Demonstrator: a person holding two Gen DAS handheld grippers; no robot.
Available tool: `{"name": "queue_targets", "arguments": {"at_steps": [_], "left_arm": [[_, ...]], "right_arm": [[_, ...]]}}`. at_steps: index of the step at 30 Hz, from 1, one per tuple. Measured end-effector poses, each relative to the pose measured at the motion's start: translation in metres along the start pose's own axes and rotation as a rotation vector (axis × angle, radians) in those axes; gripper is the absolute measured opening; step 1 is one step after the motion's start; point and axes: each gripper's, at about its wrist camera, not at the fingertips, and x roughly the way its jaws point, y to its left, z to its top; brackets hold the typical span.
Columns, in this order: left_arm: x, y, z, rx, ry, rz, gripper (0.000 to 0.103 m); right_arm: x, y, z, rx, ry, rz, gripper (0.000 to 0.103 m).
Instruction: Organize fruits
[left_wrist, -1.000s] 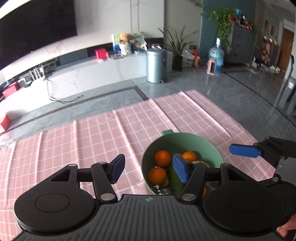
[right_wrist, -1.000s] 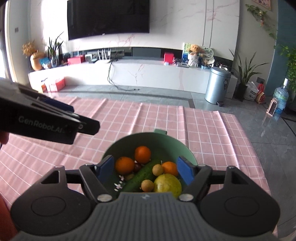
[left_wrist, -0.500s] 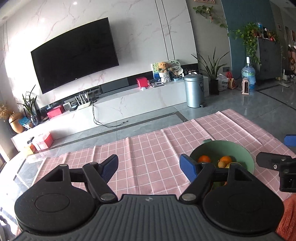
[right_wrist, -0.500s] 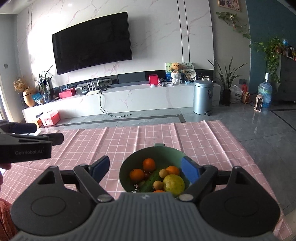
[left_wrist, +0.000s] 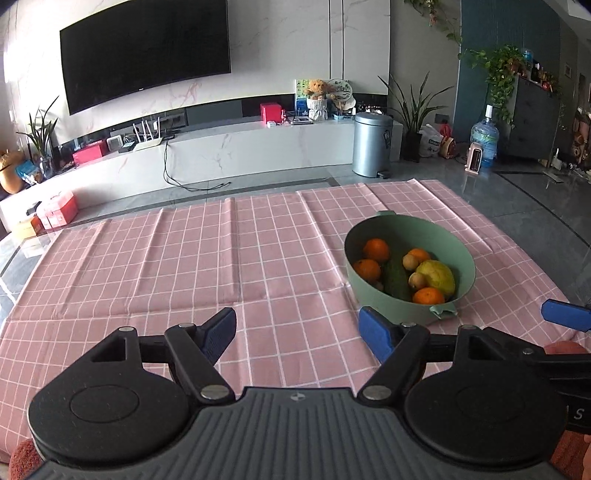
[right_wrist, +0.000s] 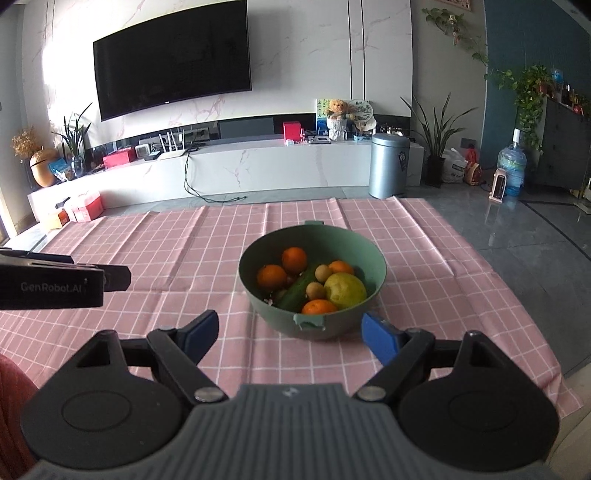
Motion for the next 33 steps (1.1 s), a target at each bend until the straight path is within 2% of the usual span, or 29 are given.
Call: {"name": "queue_targets", "arguments": {"at_steps": [33], "left_arm": [[-0.013,0.0,-0.005,-0.004,0.022,0.014,0.089]], "right_arm": [[-0.021,0.007,0.001,-0.018,-0.051,0.002,0.083]]}}
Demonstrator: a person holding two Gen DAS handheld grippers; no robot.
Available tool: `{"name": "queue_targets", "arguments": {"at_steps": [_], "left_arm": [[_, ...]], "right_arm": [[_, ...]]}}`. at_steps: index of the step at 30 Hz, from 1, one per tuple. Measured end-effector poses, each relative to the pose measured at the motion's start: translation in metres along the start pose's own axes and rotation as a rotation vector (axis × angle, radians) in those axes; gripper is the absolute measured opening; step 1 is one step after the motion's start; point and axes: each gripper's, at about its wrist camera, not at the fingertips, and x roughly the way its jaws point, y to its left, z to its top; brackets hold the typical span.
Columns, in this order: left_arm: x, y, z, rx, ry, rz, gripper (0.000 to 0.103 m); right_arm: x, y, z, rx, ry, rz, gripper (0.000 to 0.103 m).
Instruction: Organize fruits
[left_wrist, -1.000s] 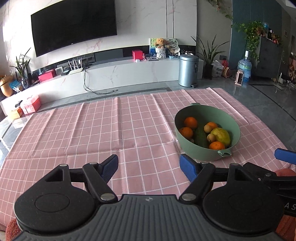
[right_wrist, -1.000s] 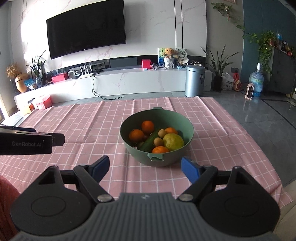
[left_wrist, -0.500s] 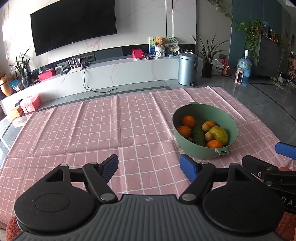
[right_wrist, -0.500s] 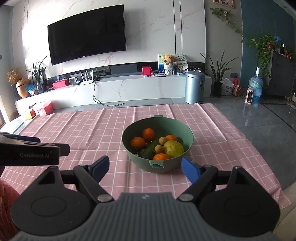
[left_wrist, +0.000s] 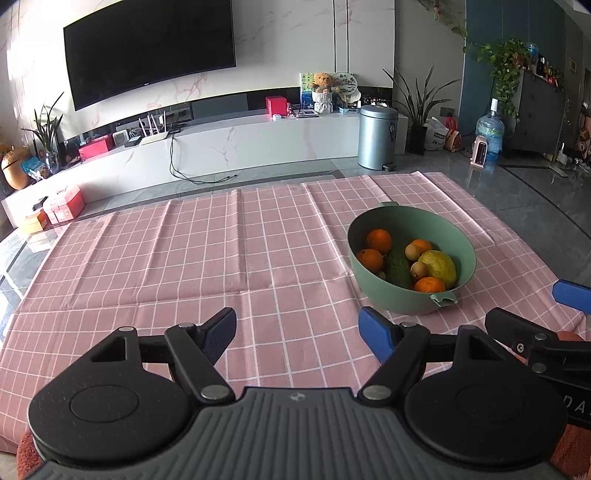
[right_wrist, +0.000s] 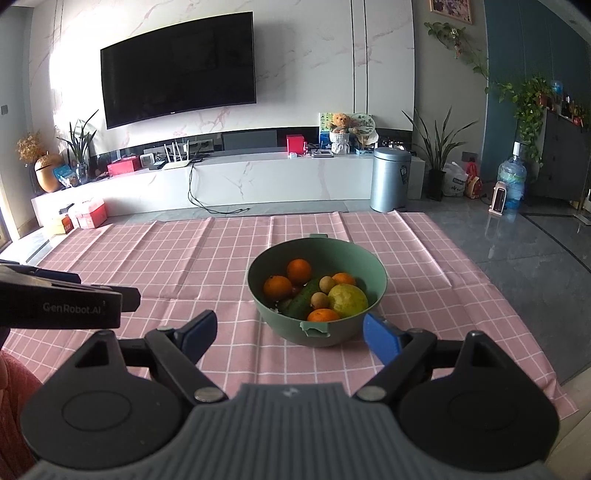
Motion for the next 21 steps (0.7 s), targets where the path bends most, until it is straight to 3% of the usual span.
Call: {"name": "queue_targets", "arguments": {"at_steps": [13,16,21], "left_arm": [[-0.0033,0.0029,-0.0013,0.0,-0.002,0.006,0.089],[-0.0036,0.0027,-0.0008,0.001,-0.001,0.006,0.089],[-0.0038,0.0022,0.0001,0.002,0.001,0.007,0.089]], "right_arm": [[-0.0044,0.0052,0.0004,-0.023,-0.006,0.008,0.084],[-0.0056,0.0045,0.0004,-0.022,-0.012,0.01,0.09],[-0.0055,0.0041,0.0006,-0.02,-0.01,0.013,0.09]]}}
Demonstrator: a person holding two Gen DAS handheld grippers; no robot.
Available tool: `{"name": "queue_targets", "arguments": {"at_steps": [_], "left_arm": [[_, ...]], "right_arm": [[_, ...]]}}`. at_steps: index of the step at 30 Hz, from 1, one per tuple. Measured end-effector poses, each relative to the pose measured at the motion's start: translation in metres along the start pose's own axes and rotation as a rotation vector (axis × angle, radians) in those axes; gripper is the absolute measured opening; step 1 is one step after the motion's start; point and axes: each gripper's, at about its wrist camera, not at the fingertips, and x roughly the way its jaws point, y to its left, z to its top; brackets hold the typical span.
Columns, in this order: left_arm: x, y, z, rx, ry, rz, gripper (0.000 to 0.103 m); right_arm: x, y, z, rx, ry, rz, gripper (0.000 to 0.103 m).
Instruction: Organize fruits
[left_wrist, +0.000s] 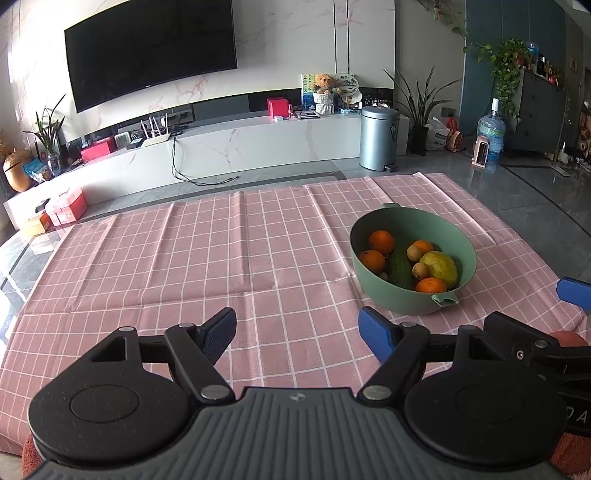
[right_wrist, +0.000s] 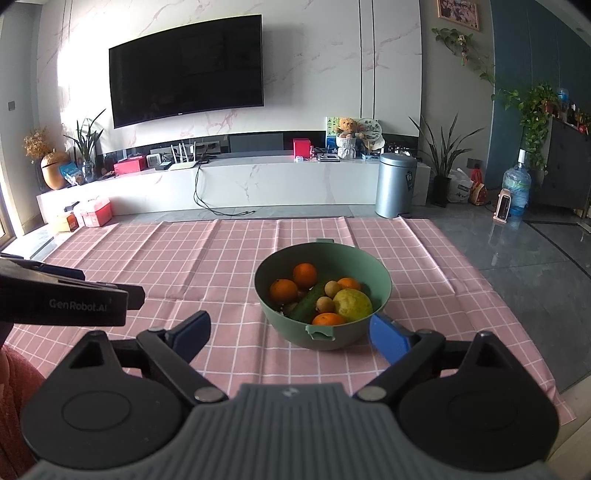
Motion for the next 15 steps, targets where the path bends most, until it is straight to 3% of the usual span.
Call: {"name": "queue_targets", "arguments": {"at_steps": [15], "left_arm": [[-0.0001,0.0008,0.0021,0.008,0.012,-0.001,0.089]], "right_arm": [[0.0042,0.0034,-0.0005,0.012,0.017,0.015,0.09]]}}
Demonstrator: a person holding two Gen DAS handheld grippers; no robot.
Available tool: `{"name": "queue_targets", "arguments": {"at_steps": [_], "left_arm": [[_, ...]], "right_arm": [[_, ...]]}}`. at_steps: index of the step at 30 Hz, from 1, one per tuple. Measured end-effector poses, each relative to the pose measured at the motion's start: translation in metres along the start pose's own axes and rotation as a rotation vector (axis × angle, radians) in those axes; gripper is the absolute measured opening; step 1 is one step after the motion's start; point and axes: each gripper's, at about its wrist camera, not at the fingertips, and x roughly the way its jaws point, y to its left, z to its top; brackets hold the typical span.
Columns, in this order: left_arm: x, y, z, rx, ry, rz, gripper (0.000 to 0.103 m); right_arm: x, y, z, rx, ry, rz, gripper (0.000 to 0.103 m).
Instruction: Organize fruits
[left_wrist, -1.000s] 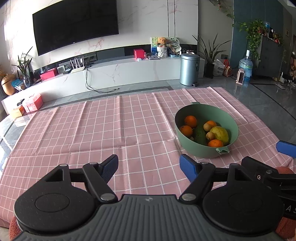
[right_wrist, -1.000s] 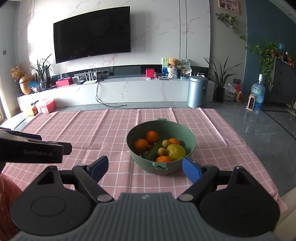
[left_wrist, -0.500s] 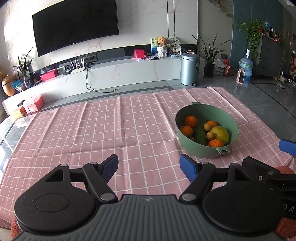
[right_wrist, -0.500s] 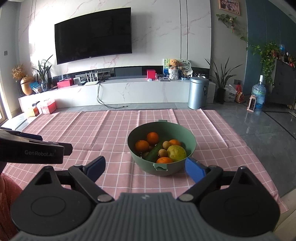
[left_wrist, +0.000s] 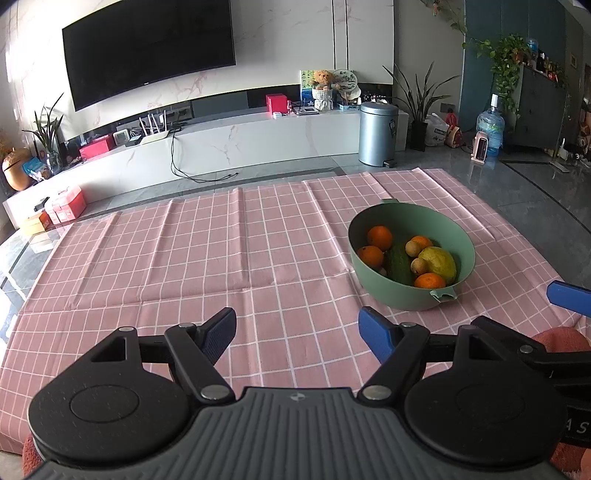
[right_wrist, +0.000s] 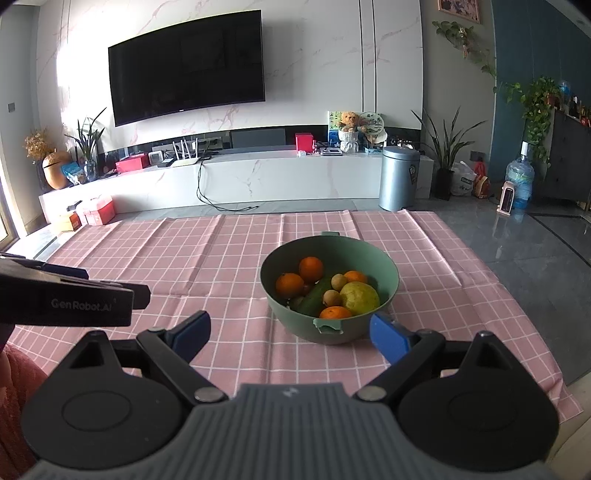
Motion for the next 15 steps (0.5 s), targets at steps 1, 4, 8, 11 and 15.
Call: {"name": "queue_targets", "arguments": {"at_steps": [1,4,8,11,15], "left_arm": [[0.0001,-0.0002,0.0,0.0,0.001,0.001,0.089],[-0.0006,-0.0011,-0.0003,0.003,0.004,0.001,0.089],[-0.0016,-0.0017,-0.0004,0.004,0.003,-0.001,0.089],[-0.0016,-0.0019,-0.0006,0.002,0.002,-0.002,0.089],[-0.002,-0.0018,-0.0002,-0.003,0.002,0.001,0.089]], "right_arm": [[0.0001,0.0009,0.0,-0.003,-0.001,0.003,0.09],[-0.0003,0.0034,-0.0007,-0.007,-0.003,0.007,0.09],[0.0004,0.0034,-0.0008,0.005,-0.004,0.011,0.09],[0.0005,0.0039,-0.0001,0.007,-0.008,0.011,0.09],[0.0017,0.0038,0.0,0.006,-0.011,0.008,0.09]]}}
